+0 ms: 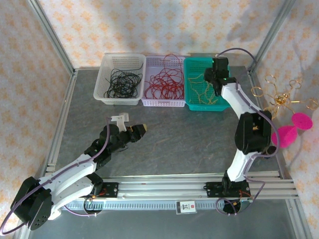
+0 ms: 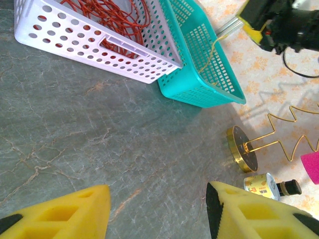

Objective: Untangle the cables

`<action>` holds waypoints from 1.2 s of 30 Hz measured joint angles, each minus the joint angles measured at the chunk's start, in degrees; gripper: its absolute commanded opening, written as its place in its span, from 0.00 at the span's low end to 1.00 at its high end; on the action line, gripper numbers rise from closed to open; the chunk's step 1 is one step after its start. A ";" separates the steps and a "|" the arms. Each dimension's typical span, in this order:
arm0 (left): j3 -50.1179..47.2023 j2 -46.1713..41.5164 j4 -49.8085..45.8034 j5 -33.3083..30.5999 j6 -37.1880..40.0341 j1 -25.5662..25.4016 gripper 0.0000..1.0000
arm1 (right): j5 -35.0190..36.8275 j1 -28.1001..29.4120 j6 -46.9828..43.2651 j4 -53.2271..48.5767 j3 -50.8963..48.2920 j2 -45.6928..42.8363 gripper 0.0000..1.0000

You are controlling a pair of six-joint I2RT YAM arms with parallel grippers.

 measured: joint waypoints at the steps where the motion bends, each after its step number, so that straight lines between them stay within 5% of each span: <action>1: 0.00 -0.02 0.00 0.00 0.00 0.00 0.53 | -0.02 0.13 0.02 0.37 -1.31 -1.27 0.48; 16: 0.00 -0.50 -0.22 -0.20 1.53 0.00 0.53 | -1.29 0.98 -0.35 14.36 -39.26 -28.85 0.41; 23: 0.00 -3.10 -3.23 -3.85 4.94 0.24 0.58 | 1.66 0.98 -2.84 38.84 -67.08 -36.89 0.44; 27: 0.00 -3.87 -5.33 -7.93 7.65 1.33 0.60 | 2.29 0.96 -4.50 51.52 -76.08 -36.02 0.48; 36: -0.79 -3.89 -6.19 -13.94 12.83 5.18 0.69 | -2.89 -0.50 -9.64 76.43 -78.62 -27.32 0.54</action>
